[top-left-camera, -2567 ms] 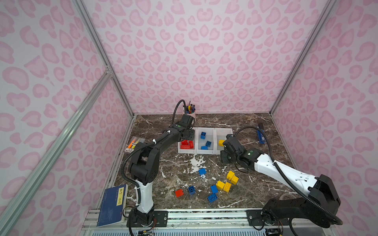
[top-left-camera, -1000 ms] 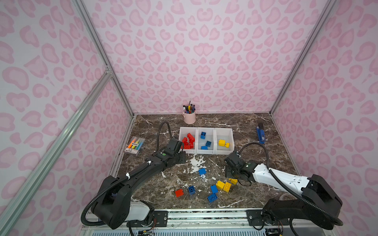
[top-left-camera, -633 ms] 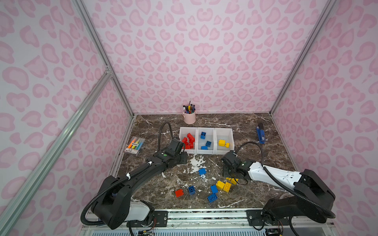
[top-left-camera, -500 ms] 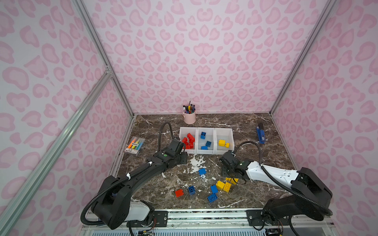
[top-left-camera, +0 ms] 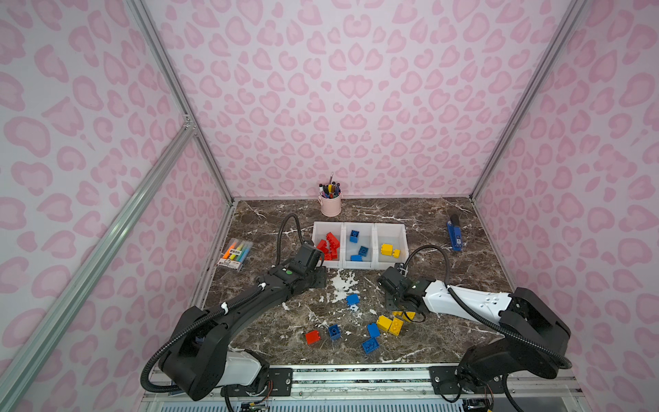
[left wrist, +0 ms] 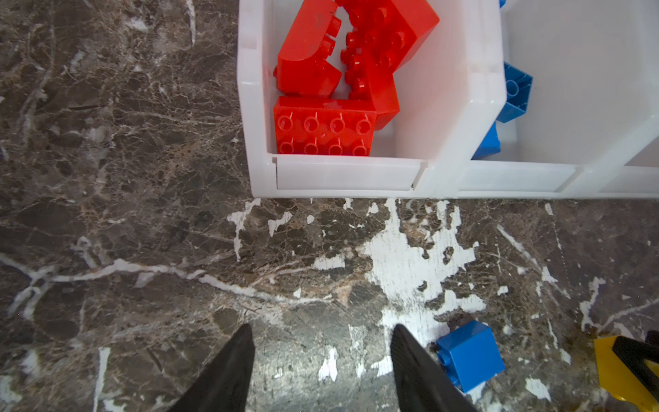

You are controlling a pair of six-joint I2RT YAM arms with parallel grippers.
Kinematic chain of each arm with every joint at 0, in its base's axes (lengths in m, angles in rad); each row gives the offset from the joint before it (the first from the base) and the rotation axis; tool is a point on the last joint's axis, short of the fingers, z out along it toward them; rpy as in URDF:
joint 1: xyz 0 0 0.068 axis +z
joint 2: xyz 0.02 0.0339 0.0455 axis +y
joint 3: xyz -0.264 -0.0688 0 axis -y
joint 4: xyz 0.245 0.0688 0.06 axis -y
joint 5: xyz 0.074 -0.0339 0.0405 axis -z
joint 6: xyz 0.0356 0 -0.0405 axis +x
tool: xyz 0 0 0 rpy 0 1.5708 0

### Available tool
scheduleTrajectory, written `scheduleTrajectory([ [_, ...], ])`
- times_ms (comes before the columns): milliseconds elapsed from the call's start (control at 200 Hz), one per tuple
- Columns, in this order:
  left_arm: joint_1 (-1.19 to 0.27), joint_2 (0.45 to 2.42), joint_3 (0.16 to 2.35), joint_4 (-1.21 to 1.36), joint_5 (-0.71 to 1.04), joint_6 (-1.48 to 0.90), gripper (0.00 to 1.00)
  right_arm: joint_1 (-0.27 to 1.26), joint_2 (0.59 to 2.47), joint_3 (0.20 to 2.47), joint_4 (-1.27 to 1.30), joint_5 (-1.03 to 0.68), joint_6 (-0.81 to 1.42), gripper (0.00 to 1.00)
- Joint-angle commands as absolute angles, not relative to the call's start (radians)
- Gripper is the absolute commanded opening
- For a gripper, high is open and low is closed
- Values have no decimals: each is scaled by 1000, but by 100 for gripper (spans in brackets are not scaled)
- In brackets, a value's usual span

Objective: Sort the legos into containers by color
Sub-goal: 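Carry the yellow brick into the far compartment and open the right gripper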

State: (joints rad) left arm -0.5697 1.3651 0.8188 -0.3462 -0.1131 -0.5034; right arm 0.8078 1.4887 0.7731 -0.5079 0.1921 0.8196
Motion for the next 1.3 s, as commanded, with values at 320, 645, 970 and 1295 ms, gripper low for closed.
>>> scheduleTrajectory([
  [320, -571, 1327, 811, -362, -137, -516, 64, 766, 1446, 912, -577, 235, 689, 29],
  [645, -597, 1272, 775, -372, -139, -555, 64, 539, 1699, 1299, -548, 138, 415, 29],
  [970, -658, 1261, 754, -380, -151, -593, 64, 440, 1951, 1537, -557, 97, 379, 29],
  [1295, -685, 1242, 743, -395, -144, -600, 64, 411, 1969, 1561, -565, 94, 377, 67],
])
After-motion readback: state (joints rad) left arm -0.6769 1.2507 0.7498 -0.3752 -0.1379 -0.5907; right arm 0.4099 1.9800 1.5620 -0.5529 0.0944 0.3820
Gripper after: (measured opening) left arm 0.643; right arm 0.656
